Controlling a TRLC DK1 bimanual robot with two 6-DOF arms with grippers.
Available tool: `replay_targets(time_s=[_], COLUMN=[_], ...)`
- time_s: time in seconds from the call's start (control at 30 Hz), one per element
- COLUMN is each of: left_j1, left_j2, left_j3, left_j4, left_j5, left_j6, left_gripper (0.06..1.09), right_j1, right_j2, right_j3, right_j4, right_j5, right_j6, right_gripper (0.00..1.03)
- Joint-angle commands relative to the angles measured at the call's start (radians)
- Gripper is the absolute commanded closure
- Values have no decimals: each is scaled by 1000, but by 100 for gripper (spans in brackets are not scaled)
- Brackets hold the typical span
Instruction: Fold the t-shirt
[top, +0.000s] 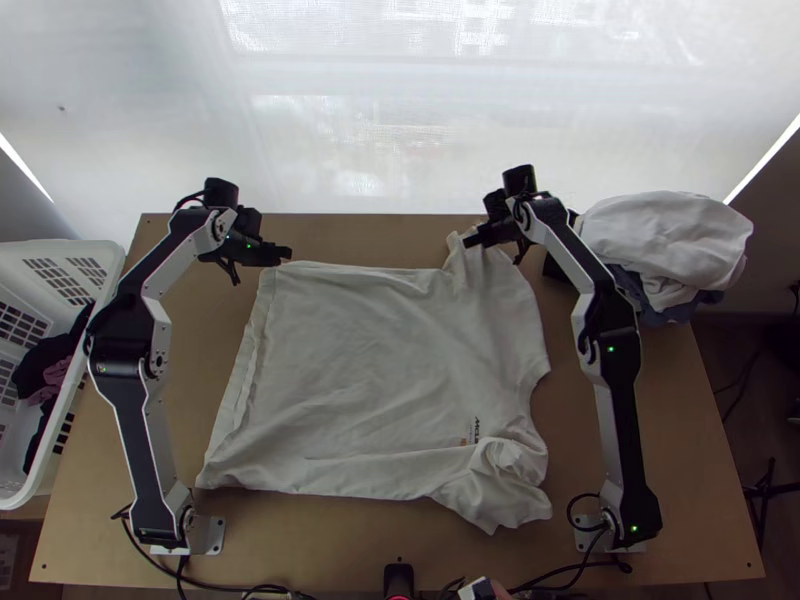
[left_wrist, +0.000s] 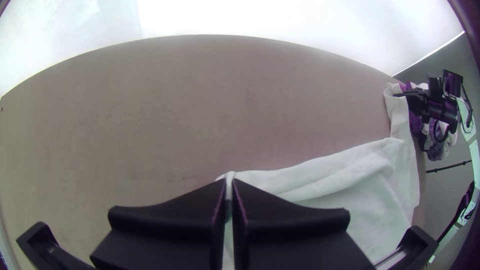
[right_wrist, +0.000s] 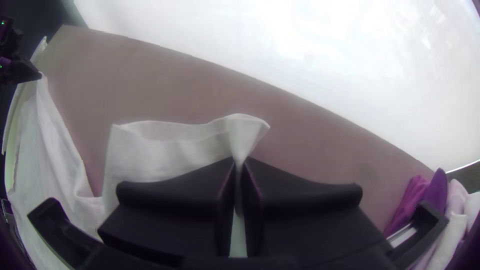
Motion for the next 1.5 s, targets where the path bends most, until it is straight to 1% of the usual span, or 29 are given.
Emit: replay_targets(time_s=[0.0,0.17,0.3,0.53,0.67,0.9,1.1,1.2,1.47], left_j1=[14,38,57,71,72,80,83,80,86], left_j2=[-2,1,11,22,59,150,243,239,140], left_j3=[9,22,53,65,101,213,364,372,325], left_j4=[6,29,42,131,141,143,124,131,123], left_j5=[-1,-4,-6,-9,-13,-23,-26,-27,-29], left_j6=[-5,-21,-30,-38,-39,-44,-51,-56,-61], left_gripper=[105,105,105,105,105,105,105,105,105], right_j1=[15,28,42,44,41,33,31,31,28], right_j2=[-41,-72,-73,-70,-52,-11,8,2,-80], right_j3=[8,16,43,45,46,65,80,85,58], right_j4=[73,138,150,214,250,303,366,389,388], right_j5=[23,43,57,103,131,167,203,217,217], right_j6=[-7,-5,-8,-7,-10,-10,-10,-10,18], right_gripper=[100,100,100,100,100,100,100,100,100])
